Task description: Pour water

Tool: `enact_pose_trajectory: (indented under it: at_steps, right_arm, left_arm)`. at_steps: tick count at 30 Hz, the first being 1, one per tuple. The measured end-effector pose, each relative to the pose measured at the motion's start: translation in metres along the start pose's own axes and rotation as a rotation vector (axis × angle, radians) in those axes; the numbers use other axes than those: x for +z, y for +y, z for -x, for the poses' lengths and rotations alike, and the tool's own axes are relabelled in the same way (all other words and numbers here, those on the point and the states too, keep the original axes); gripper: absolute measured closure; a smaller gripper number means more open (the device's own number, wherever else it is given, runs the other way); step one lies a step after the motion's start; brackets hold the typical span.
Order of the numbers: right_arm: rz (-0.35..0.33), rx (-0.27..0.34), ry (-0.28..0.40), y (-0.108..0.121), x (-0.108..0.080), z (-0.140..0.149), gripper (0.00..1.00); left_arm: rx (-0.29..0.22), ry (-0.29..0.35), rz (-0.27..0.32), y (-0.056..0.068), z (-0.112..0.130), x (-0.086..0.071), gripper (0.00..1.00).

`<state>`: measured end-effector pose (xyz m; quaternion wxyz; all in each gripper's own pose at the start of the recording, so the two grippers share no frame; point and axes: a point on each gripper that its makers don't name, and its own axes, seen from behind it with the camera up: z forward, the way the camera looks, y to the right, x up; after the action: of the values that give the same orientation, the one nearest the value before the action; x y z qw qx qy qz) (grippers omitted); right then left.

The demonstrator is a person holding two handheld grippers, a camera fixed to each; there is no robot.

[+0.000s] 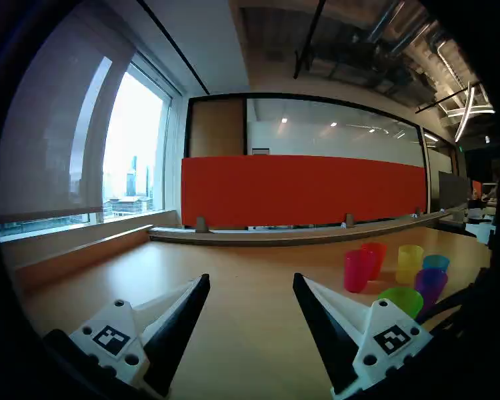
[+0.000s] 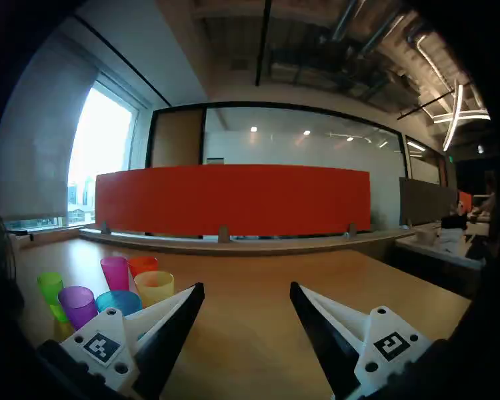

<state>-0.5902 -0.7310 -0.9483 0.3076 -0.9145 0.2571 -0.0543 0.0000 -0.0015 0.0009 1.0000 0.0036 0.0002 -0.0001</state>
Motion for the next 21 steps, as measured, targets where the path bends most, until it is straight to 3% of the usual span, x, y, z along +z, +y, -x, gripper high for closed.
enact_pose_trajectory:
  at_steps: [9,21]
  right_arm:
    - [0.034,0.0,0.003,0.027,-0.007,-0.001,0.0]
    - [0.05,0.0,-0.001,0.038,-0.006,0.0,0.0]
  left_arm:
    - [0.0,0.0,0.0,0.0,0.0,0.0,0.08]
    - [0.0,0.0,0.0,0.0,0.0,0.001,0.08]
